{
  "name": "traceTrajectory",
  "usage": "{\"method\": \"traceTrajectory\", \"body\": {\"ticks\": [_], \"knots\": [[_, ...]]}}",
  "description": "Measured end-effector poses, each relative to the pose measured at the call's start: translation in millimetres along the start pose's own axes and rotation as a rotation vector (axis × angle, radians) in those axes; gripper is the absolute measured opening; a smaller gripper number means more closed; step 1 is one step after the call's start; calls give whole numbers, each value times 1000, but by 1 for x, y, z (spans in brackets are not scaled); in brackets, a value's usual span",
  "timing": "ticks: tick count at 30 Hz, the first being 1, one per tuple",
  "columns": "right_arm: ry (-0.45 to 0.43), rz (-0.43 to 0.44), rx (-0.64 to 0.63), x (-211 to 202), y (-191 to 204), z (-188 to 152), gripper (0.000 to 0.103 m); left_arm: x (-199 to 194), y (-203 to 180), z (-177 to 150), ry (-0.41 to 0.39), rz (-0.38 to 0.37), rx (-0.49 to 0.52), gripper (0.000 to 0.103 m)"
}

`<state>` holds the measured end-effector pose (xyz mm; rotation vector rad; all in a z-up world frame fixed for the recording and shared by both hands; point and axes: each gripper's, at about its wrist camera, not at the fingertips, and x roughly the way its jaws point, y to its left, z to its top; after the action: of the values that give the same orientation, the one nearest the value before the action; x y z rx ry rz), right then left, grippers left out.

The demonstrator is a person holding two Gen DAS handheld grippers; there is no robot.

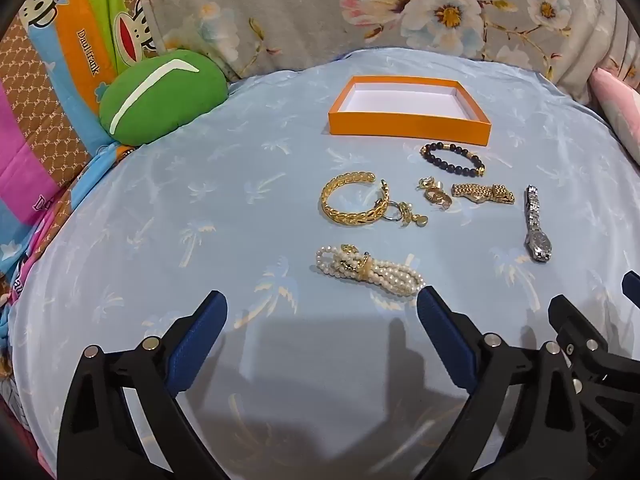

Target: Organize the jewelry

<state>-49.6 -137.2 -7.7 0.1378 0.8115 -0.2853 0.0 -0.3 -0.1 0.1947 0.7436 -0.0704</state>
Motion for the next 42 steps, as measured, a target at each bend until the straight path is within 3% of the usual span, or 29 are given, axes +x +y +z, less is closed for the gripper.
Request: {"method": "traceTrajectory", "body": {"ticks": [42], "knots": [[-11, -14, -10, 0, 3, -2, 93, 0, 0, 0, 8, -6, -5, 93]]}}
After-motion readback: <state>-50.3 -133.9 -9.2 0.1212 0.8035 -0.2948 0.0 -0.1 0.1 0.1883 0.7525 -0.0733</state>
